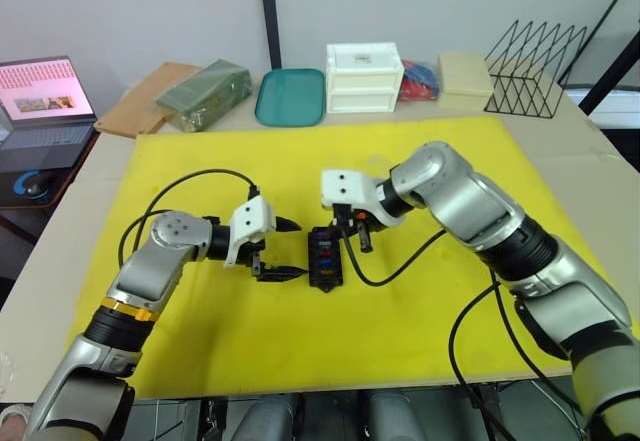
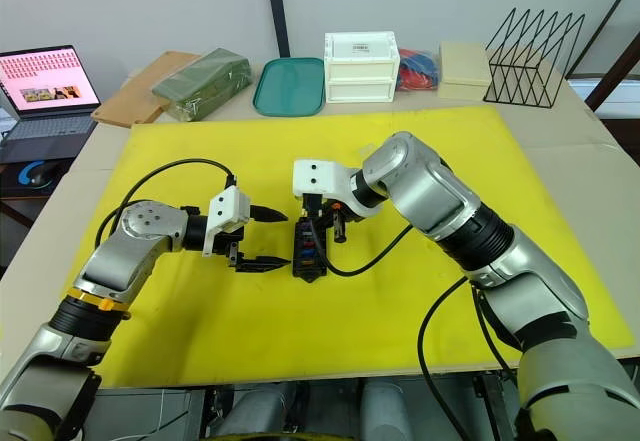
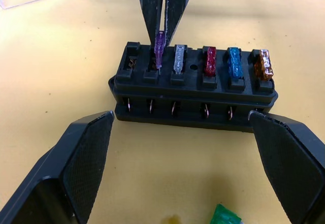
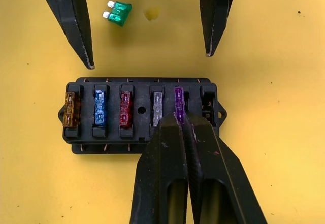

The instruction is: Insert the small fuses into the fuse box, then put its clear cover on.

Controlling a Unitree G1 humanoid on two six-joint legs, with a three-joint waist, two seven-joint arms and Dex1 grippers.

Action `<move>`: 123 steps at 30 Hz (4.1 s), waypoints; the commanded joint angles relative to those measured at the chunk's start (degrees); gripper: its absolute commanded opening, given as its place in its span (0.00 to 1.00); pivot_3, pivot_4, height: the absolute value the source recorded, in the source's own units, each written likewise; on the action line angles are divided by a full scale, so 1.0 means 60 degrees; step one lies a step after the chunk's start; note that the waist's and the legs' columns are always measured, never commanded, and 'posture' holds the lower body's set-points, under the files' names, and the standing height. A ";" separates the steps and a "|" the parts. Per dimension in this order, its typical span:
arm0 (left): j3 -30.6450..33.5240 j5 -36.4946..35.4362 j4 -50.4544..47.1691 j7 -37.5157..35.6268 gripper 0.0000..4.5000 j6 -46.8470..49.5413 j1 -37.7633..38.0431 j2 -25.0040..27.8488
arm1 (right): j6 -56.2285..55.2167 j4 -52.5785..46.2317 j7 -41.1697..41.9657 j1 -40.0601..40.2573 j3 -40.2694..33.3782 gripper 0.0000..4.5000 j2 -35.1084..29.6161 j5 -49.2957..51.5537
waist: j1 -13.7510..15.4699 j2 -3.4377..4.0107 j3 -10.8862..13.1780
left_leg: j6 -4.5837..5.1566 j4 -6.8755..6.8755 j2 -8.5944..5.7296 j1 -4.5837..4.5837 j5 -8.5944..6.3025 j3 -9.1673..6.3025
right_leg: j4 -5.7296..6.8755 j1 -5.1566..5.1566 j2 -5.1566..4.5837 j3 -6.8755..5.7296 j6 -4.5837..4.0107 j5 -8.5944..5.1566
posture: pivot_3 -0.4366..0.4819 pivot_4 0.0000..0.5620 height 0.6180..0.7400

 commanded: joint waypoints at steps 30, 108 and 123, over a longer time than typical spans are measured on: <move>0.0145 -0.0089 -0.0275 0.0047 0.99 -0.0088 -0.0034 0.0002 | -0.0196 0.0033 0.0163 -0.0088 0.0168 0.00 -0.0002 -0.0303 | 0.0002 0.0000 0.0000 | 0.0000 0.0000 0.0000 0.0000 0.0000 0.0000 | 0.0000 0.0000 0.0000 0.0000 0.0000 0.0000 | 0.48 0.27 1.00; 0.0187 0.0134 -0.0282 0.0285 1.00 -0.0285 0.0126 0.0024 | 0.0399 -0.0431 0.0513 -0.0842 -0.0386 0.14 -0.0105 -0.0155 | -0.0005 0.0000 -0.0004 | -0.0001 0.0000 0.0000 0.0001 0.0001 -0.0001 | 0.0004 -0.0001 0.0000 0.0000 0.0000 0.0000 | 0.48 0.27 1.00; 0.0199 0.0111 -0.0210 0.0141 1.00 -0.0206 -0.0032 0.0147 | 0.1506 -0.0514 -0.0552 -0.0168 -0.1115 0.14 0.0234 0.0552 | 0.0002 0.0000 -0.0004 | -0.0001 0.0000 -0.0001 0.0001 0.0001 0.0000 | 0.0004 -0.0001 -0.0001 0.0001 0.0000 0.0000 | 0.48 0.27 1.00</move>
